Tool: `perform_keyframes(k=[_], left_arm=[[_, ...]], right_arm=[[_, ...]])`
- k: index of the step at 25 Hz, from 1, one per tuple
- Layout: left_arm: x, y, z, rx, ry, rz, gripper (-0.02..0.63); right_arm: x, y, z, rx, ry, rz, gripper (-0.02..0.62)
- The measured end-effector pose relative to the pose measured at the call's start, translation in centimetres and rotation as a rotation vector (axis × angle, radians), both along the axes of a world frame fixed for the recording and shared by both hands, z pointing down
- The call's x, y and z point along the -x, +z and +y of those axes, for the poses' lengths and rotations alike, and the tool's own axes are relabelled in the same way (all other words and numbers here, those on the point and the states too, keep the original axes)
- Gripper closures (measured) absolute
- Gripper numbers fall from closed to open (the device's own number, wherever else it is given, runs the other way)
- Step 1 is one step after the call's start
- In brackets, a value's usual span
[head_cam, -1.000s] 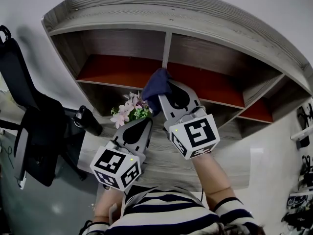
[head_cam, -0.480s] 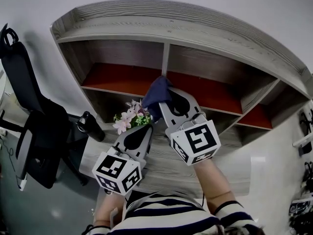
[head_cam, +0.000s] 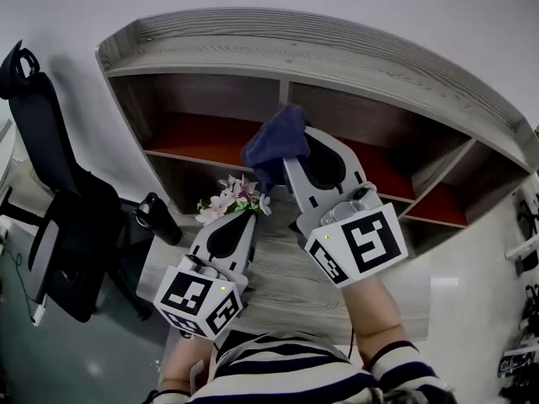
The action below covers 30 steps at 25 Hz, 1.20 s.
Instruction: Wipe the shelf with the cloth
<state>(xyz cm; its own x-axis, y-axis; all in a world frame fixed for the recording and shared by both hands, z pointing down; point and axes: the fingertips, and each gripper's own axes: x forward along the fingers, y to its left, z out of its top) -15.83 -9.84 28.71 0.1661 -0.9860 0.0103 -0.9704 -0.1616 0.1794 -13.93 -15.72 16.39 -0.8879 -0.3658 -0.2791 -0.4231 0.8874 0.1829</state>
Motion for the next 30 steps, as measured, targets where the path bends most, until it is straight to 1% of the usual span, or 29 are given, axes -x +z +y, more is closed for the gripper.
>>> perform_keyframes(k=[5,11,17,21,25,30], left_arm=[[1.2,-1.4,0.9,-0.080,-0.073,0.016,0.589],[2.3,-1.8,1.6,-0.119,-0.118,0.027,0.589],[1.7,-1.6,1.1,-0.106,-0.094,0.019,0.589],[1.2,-1.5,0.6,-0.100,-0.066,0.023,0.589],[0.5,-1.3,0.1,-0.096,-0.036,0.031,0.589],[-0.9,-1.2,-0.7,-0.094,0.013,0.036,0.589]], right_arm=[[0.4,-1.7,-0.5,-0.018,0.006,-0.037,0.537],[1.8,-2.0,-1.8,-0.011,0.012,-0.034,0.537],[2.1,-2.4,-2.7,0.018,0.004,-0.042,0.537],[1.1,-2.6,-3.0,0.053,0.005,-0.073,0.537],[-1.1,-3.0,-3.7,0.072,0.049,-0.114,0.537],[-5.0,-4.4,-4.7,0.076,0.137,-0.152,0.537]])
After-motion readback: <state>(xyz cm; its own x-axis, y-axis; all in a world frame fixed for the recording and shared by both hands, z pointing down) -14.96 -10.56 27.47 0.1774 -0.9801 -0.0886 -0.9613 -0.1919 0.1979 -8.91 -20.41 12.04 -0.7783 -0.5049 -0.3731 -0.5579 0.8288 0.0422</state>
